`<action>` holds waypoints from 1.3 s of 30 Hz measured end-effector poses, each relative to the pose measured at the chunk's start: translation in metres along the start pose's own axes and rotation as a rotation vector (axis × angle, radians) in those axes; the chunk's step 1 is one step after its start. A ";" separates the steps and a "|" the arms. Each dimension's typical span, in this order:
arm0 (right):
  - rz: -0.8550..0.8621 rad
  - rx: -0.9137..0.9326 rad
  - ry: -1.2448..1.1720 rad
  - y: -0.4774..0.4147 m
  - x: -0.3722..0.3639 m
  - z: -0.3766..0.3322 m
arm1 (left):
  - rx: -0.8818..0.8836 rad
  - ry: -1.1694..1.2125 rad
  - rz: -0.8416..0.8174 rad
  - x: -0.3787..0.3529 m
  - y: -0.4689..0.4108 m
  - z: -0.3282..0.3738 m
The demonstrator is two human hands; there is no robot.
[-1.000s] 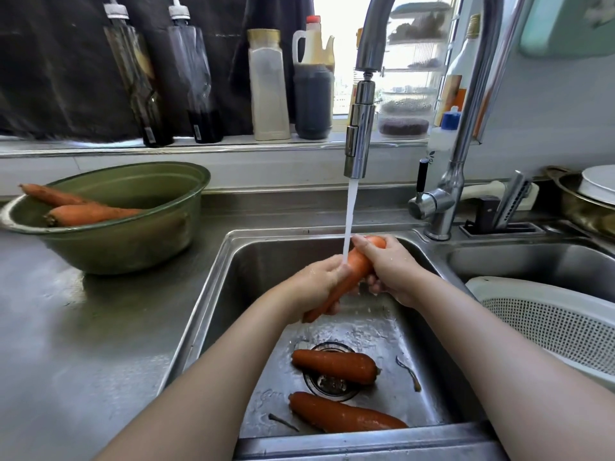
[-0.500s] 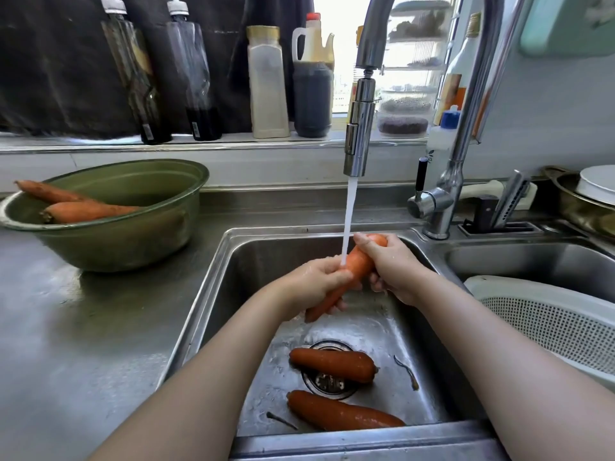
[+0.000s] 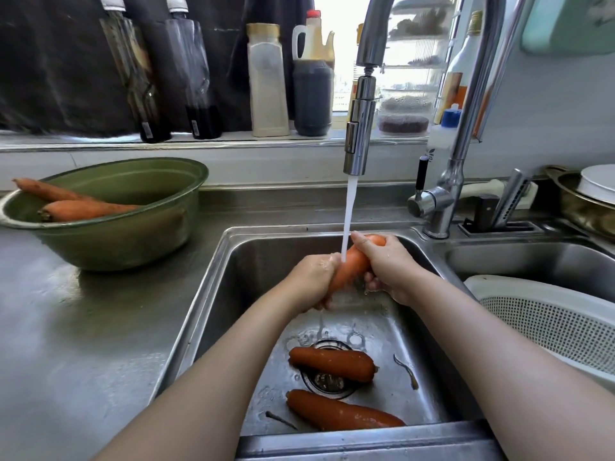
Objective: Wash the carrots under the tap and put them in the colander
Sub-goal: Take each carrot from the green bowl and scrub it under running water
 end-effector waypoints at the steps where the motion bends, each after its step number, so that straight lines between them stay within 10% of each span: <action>1: 0.003 -0.006 0.018 -0.001 0.001 0.001 | 0.027 0.033 -0.072 0.000 0.002 -0.001; 5: 0.009 -0.017 0.069 -0.003 0.002 0.006 | -0.021 0.016 -0.250 0.002 -0.001 -0.014; 12: -0.014 -0.008 0.069 -0.003 -0.004 0.003 | -0.065 0.003 0.028 -0.003 -0.002 -0.004; 20: -0.018 -0.020 0.039 -0.001 0.005 0.002 | 0.043 0.266 -0.428 0.013 0.003 -0.009; 29: -0.024 -0.007 -0.016 0.003 0.002 -0.005 | -0.031 0.073 0.025 -0.002 0.001 0.001; 35: -0.010 0.039 0.034 0.006 0.003 -0.004 | 0.090 0.244 -0.282 0.011 0.004 -0.002; 39: -0.004 0.093 0.033 0.004 -0.002 -0.006 | 0.084 0.257 -0.138 0.010 0.005 -0.003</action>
Point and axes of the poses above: each hand's wrist, its own y-axis away from the middle knuckle, its own x-axis out of the back of the hand, z = x × y, the point moved 1 cm from there along -y, towards the middle knuckle, and after that the axes turned 3 degrees about x, right-handed, at the moved point
